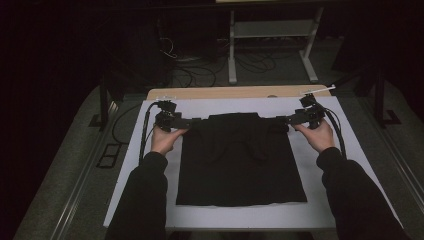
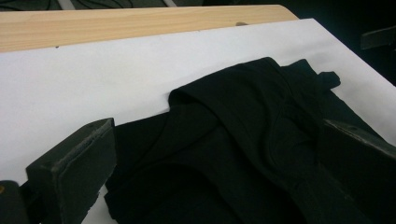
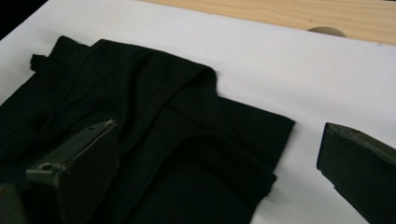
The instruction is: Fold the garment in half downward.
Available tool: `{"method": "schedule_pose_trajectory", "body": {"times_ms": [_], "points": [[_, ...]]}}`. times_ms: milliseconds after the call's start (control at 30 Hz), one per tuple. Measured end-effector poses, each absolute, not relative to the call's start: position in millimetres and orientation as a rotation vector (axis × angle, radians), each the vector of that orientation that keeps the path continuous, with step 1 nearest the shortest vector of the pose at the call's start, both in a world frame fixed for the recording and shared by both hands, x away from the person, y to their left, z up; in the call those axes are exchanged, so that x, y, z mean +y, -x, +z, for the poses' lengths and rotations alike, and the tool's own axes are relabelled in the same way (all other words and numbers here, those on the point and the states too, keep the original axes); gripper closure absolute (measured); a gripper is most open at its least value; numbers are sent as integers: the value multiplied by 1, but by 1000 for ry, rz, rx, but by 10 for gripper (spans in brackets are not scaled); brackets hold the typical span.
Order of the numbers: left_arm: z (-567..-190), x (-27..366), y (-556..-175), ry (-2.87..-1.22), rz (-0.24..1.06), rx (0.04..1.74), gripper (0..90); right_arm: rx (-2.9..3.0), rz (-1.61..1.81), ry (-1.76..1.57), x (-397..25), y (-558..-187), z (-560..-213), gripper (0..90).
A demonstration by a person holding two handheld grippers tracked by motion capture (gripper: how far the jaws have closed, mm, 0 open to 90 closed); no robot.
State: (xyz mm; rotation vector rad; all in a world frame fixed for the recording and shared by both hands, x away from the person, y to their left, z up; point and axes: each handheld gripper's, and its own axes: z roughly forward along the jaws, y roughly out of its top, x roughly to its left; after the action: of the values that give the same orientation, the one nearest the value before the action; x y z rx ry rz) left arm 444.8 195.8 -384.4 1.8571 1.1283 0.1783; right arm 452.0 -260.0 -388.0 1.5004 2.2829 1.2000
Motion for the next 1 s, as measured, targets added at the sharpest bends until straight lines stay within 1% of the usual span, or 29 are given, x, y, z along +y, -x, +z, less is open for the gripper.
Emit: {"method": "schedule_pose_trajectory", "body": {"times_ms": [767,1000], "points": [[-395,174,-432,-1872,115,1051,0,2407,1232,-1412,-228,-441,-394,0],[-399,166,-428,-1889,90,1028,0,2441,1234,-1399,-223,-438,-400,0]]}}
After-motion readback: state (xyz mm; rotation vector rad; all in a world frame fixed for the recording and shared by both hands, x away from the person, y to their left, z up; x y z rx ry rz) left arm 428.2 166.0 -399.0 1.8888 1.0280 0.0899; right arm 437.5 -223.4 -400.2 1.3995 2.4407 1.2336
